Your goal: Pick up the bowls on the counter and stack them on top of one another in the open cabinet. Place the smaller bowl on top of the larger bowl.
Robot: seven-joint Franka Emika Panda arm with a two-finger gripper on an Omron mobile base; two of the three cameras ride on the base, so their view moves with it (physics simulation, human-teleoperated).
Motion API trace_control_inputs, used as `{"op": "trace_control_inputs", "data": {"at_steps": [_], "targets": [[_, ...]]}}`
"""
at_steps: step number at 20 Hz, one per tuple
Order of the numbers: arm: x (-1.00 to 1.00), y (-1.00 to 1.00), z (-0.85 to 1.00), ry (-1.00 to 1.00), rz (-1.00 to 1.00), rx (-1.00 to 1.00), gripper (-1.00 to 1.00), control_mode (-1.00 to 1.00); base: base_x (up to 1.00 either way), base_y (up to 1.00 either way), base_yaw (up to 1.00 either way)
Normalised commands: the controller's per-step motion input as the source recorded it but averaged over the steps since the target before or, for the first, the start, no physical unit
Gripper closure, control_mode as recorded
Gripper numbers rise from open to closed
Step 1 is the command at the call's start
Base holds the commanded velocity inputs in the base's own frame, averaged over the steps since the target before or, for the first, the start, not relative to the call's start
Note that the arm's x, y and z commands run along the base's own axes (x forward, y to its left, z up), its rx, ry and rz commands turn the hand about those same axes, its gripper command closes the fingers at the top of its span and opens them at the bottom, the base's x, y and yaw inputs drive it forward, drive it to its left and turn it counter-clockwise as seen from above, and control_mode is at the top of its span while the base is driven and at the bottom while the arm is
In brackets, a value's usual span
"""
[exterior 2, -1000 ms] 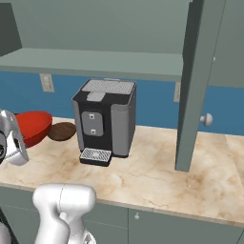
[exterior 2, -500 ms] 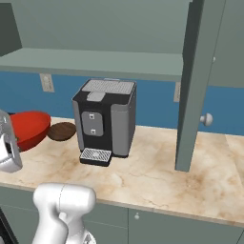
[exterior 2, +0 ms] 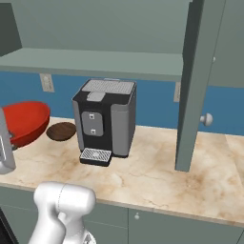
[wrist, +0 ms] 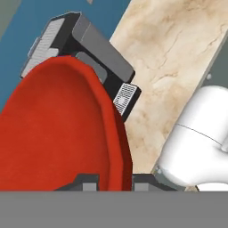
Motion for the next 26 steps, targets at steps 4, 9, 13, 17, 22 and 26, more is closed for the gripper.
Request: {"op": "trace_control_inputs", "data": {"at_steps": [4, 9, 13, 17, 22, 26], "targets": [[-0.12, -0.10, 0.37, -0.09, -0.10, 0.02, 1.00, -1.00, 0.00, 0.00, 0.00], [-0.12, -0.10, 0.41, -0.09, -0.09, 0.04, 1.00, -1.00, 0.00, 0.00, 0.00], [-0.03, -0.14, 0.40, -0.11, -0.07, 0.03, 1.00, -1.00, 0.00, 0.00, 0.00], [-0.05, -0.13, 0.39, -0.12, -0.07, 0.03, 1.00, -1.00, 0.00, 0.00, 0.00], [-0.02, -0.12, 0.40, -0.10, -0.07, 0.03, 1.00, -1.00, 0.00, 0.00, 0.00], [0.03, -0.07, 0.34, -0.09, -0.06, 0.02, 1.00, -1.00, 0.00, 0.00, 0.00]]}}
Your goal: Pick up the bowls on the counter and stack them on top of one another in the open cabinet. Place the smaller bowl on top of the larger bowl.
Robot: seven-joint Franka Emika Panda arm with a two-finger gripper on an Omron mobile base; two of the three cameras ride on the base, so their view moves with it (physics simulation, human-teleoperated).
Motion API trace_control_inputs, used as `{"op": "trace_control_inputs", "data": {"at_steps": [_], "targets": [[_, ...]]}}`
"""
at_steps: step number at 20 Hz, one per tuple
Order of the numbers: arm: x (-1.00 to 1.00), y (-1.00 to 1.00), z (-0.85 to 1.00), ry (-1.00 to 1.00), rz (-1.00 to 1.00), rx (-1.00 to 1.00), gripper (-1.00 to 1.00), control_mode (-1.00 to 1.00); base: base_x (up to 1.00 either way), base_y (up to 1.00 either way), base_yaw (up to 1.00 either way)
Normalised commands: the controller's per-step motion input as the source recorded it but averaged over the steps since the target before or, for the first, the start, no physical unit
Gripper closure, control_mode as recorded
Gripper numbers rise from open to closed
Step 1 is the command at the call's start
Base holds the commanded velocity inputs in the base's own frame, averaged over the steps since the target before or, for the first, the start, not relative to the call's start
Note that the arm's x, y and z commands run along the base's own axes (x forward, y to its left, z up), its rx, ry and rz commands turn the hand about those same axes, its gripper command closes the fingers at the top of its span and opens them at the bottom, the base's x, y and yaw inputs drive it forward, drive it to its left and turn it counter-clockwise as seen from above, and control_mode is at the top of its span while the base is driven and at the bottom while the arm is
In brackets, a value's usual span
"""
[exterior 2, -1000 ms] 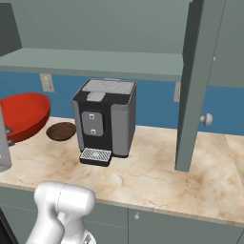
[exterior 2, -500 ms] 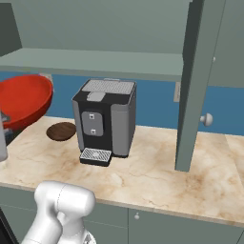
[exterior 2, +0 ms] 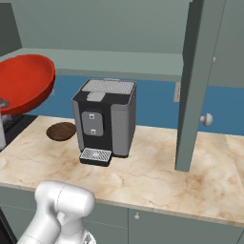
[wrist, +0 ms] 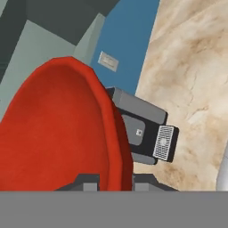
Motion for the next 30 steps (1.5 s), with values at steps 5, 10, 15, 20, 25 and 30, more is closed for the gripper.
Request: {"op": "trace_control_inputs", "data": {"at_steps": [5, 10, 15, 20, 25, 30], "targets": [[0.11, -0.03, 0.29, -0.08, -0.05, 0.02, 1.00, -1.00, 0.00, 0.00, 0.00], [0.21, -0.06, 0.21, -0.05, -0.02, 0.03, 1.00, -1.00, 0.00, 0.00, 0.00], [0.29, -0.04, 0.19, -0.03, -0.01, 0.03, 1.00, -1.00, 0.00, 0.00, 0.00], [0.34, 0.01, 0.14, -0.02, -0.02, 0.02, 1.00, -1.00, 0.00, 0.00, 0.00], [0.32, 0.07, 0.05, -0.04, -0.03, 0.01, 1.00, -1.00, 0.00, 0.00, 0.00], [0.34, 0.09, 0.04, -0.05, -0.04, 0.00, 1.00, -1.00, 0.00, 0.00, 0.00]]}}
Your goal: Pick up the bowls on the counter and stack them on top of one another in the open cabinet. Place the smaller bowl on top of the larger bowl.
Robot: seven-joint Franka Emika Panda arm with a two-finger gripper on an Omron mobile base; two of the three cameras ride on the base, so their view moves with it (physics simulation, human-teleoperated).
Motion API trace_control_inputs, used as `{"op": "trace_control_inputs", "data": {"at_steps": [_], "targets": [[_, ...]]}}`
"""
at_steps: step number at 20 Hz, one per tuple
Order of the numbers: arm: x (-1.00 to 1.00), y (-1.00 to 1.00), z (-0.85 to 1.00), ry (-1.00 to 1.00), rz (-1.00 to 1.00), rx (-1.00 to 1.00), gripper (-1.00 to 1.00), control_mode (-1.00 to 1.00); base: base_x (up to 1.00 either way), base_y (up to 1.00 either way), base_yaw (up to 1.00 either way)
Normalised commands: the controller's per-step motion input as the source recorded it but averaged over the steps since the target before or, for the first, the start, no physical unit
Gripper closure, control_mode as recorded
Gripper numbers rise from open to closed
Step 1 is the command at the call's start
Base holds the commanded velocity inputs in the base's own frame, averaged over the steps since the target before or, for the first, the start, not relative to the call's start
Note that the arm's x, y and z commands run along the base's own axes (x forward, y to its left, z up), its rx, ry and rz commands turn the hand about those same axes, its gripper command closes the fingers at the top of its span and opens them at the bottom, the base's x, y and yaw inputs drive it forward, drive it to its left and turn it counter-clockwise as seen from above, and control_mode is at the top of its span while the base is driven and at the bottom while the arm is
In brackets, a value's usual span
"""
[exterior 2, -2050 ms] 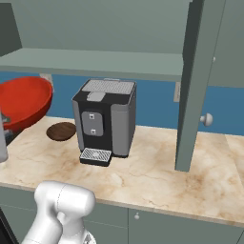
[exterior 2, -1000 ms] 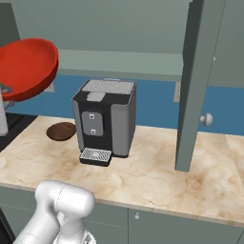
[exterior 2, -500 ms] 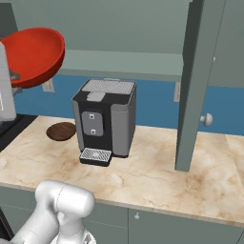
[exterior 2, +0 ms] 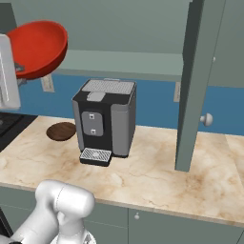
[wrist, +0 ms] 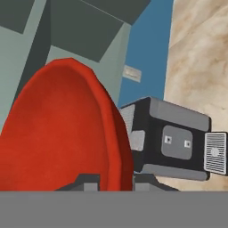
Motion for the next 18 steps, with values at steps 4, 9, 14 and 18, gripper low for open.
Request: {"op": "trace_control_inputs", "data": {"at_steps": [4, 9, 14, 18], "targets": [[0.37, 0.09, 0.02, -0.04, -0.03, 0.00, 1.00, -1.00, 0.00, 0.00, 0.00], [0.41, 0.06, 0.01, -0.01, -0.02, 0.02, 1.00, -1.00, 0.00, 0.00, 0.00], [0.38, 0.08, 0.00, 0.00, -0.02, 0.01, 1.00, -1.00, 0.00, 0.00, 0.00], [0.35, 0.10, 0.00, 0.00, -0.02, 0.00, 1.00, -1.00, 0.00, 0.00, 0.00]]}}
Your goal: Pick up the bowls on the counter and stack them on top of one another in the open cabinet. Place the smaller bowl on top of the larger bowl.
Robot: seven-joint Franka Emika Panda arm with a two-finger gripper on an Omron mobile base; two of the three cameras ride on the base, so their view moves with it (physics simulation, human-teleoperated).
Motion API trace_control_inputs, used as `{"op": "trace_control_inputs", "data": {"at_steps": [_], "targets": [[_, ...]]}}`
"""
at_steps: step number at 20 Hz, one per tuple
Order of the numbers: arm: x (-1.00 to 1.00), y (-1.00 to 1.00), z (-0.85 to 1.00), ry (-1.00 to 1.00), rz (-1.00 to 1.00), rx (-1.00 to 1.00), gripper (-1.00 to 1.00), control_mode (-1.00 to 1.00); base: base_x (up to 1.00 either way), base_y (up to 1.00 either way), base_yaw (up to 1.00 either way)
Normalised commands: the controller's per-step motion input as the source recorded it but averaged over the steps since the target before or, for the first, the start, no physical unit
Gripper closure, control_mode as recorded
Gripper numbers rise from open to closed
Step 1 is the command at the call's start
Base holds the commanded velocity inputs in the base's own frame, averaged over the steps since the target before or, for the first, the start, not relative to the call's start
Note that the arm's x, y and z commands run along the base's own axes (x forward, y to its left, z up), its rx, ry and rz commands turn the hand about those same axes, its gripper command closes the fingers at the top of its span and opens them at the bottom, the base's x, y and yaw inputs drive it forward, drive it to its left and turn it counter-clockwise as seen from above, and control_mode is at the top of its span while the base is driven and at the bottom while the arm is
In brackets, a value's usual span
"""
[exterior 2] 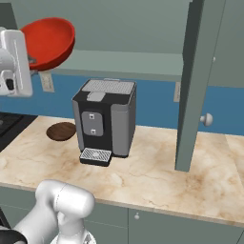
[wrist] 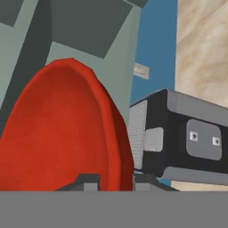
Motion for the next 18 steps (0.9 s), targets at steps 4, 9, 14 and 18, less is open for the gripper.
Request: {"op": "trace_control_inputs", "data": {"at_steps": [4, 9, 14, 18], "targets": [[0.33, 0.13, 0.00, 0.00, -0.03, 0.00, 1.00, -1.00, 0.00, 0.00, 0.00], [0.35, 0.12, 0.00, 0.00, -0.03, 0.00, 1.00, -1.00, 0.00, 0.00, 0.00], [0.32, 0.10, 0.03, 0.04, -0.04, 0.01, 1.00, -1.00, 0.00, 0.00, 0.00], [0.33, 0.07, 0.04, 0.05, -0.05, 0.02, 1.00, -1.00, 0.00, 0.00, 0.00]]}}
